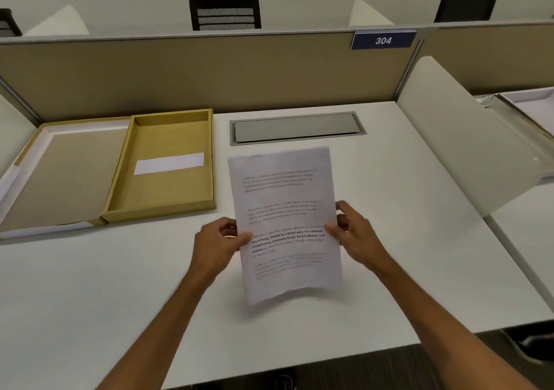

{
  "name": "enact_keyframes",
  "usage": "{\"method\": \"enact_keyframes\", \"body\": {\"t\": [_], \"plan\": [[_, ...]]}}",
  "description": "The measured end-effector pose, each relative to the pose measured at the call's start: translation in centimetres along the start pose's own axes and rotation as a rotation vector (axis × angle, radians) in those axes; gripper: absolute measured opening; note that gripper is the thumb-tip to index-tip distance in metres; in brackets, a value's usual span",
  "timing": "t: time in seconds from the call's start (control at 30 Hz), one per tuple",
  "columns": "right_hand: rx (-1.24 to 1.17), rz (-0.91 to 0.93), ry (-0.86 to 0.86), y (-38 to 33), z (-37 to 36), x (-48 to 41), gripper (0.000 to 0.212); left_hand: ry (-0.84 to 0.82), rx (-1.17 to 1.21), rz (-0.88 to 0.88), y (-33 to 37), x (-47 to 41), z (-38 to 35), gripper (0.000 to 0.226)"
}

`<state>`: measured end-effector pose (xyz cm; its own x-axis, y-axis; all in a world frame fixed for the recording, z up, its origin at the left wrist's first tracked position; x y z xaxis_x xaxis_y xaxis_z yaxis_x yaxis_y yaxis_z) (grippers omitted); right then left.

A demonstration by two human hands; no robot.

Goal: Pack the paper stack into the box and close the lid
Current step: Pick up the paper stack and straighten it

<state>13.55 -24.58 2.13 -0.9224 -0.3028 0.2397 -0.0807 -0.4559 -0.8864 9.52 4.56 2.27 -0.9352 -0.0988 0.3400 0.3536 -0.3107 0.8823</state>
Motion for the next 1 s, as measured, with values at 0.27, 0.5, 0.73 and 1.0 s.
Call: {"method": "enact_keyframes", "body": {"t": [0.27,0.5,0.73,1.0], "plan": [[0.093,0.19,0.202,-1.5,-0.7,2.7,0.042,0.165,-0.084,-0.28,2.6,4.9,-0.4,0.026],[0.139,0.194,0.198,-1.1,-2.3,2.9,0.036,0.177,-0.086,-0.242,0.8,4.9,-1.5,0.026],[0.135,0.195,0.209,-1.7,-2.0,2.9,0.036,0.166,-0.095,-0.284,0.8,4.9,-1.4,0.026],[0.14,0.242,0.23,-1.8,-2.1,3.0,0.039,0.174,-0.089,-0.301,0.5,5.6,-1.1,0.027]]}}
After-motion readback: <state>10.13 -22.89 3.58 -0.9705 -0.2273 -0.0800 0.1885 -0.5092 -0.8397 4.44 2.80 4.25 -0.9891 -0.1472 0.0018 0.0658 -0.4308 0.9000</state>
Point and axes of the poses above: each hand's wrist, its own x-axis away from the middle knuckle, its own z-axis out of the back of the hand, y = z × x, the point moved 4 cm from there along -x, towards the middle knuckle, and after that the axes turned 8 degrees about -y, right-handed, at the moved point
